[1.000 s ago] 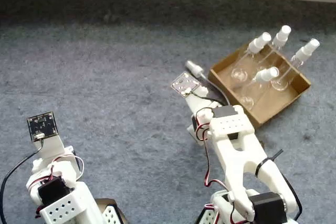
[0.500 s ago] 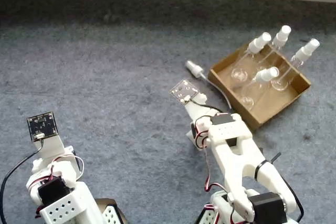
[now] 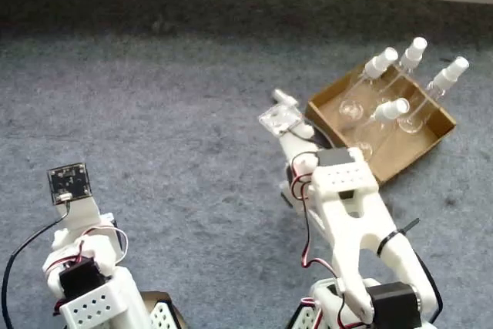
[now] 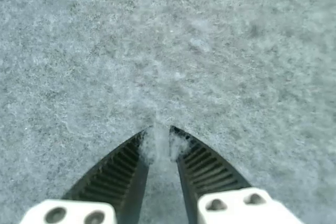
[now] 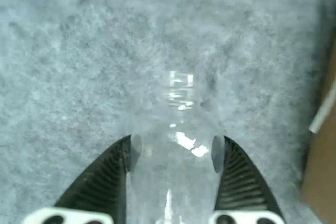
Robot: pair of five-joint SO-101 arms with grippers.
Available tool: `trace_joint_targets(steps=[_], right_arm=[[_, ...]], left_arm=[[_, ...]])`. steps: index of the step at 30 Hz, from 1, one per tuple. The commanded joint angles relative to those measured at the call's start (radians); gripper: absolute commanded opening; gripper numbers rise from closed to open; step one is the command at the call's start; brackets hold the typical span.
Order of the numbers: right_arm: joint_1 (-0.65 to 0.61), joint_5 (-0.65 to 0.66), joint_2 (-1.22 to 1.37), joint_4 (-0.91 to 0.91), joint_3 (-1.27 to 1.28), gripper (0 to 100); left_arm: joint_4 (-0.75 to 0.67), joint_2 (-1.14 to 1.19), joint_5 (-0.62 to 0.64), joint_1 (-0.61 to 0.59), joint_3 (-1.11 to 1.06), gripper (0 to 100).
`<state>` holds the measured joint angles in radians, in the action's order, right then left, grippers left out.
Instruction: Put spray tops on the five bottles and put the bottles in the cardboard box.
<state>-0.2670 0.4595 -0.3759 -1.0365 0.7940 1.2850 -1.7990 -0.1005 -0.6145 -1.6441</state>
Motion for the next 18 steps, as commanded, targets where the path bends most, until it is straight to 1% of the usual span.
trace_joint_targets(steps=[1, 4, 7, 10, 12, 14, 18], right_arm=[[0.071, -0.124, -0.016, -0.139, -0.185, 8.2], [0.101, -0.135, -0.016, -0.251, -0.278, 8.2], [0.119, -0.135, -0.016, -0.344, -0.375, 8.0], [0.120, -0.137, -0.016, -0.440, -0.484, 8.0], [0.120, -0.137, -0.016, -0.509, -0.564, 8.0], [0.120, -0.140, -0.016, -0.582, -0.651, 8.0], [0.120, -0.141, -0.018, -0.711, -0.835, 8.0]], left_arm=[[-0.014, -0.002, 0.002, 0.171, 0.018, 0], [-0.012, -0.002, 0.002, 0.243, 0.042, 0], [-0.009, 0.002, -0.002, 0.271, 0.116, 0], [-0.008, 0.008, -0.110, 0.272, 0.196, 0], [0.026, 0.008, -0.164, 0.268, 0.237, 0], [0.069, 0.008, -0.186, 0.271, 0.283, 0], [0.118, 0.010, -0.187, 0.272, 0.372, 0]])
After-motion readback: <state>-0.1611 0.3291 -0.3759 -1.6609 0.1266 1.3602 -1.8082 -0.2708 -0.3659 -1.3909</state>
